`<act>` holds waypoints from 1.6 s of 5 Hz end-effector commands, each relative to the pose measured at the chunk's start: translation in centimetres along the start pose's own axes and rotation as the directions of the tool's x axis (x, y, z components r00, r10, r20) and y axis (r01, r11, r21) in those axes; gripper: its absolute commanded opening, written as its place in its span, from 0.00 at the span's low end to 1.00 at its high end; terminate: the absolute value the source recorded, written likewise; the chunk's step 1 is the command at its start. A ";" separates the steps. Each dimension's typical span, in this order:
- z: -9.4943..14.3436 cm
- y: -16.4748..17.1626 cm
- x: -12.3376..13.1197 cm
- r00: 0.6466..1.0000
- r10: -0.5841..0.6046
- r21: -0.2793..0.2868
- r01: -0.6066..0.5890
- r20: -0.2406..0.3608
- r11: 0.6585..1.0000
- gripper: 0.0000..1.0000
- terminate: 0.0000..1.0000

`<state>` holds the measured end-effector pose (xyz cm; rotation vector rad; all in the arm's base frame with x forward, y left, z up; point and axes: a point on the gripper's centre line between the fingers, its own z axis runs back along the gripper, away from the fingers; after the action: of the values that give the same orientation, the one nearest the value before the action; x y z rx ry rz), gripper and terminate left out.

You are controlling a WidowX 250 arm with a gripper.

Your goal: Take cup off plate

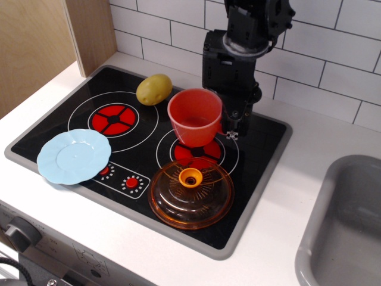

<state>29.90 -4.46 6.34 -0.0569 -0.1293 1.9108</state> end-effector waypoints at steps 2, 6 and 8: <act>1.4 0.7 -0.9 0.990 -0.134 -0.084 0.130 -0.037 0.988 1.00 0.00; 3.7 5.6 -1.3 0.891 -0.442 -0.115 0.431 -0.104 0.895 1.00 0.00; 5.0 7.1 2.5 0.840 -0.534 -0.124 0.523 -0.091 0.843 1.00 0.00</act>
<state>22.60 -5.18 9.89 -0.1520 -0.1146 1.3333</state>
